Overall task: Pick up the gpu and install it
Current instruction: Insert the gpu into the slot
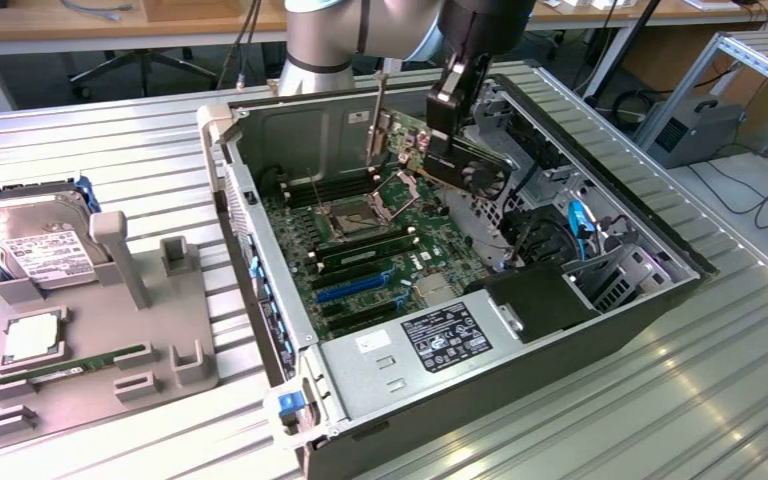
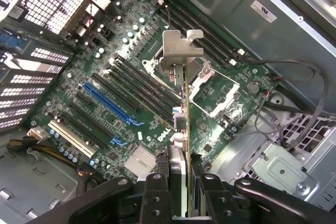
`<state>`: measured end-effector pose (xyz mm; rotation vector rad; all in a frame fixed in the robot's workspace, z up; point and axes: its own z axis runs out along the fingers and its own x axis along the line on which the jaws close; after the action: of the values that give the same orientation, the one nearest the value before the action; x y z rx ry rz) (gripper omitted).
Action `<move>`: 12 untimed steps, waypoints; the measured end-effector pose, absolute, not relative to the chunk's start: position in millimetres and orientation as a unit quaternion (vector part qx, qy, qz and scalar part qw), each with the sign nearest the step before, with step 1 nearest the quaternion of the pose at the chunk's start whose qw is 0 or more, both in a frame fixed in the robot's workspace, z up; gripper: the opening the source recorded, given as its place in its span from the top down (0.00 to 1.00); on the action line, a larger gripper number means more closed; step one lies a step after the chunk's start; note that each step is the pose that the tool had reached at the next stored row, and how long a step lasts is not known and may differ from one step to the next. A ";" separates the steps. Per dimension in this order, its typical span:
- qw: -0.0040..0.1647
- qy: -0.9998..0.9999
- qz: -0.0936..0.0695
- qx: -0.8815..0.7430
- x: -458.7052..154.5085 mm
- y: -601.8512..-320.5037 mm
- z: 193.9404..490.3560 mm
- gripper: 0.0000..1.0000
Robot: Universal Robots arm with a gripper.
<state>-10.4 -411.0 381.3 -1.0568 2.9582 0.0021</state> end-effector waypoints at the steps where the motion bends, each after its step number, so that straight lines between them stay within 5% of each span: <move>1: 0.000 0.941 0.001 -0.339 -10.4 -411.0 381.4 0.73; 12: 0.000 0.930 0.001 -0.367 -10.4 -411.0 381.3 0.73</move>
<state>-10.4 -411.0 381.3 -1.1517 2.9226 0.0020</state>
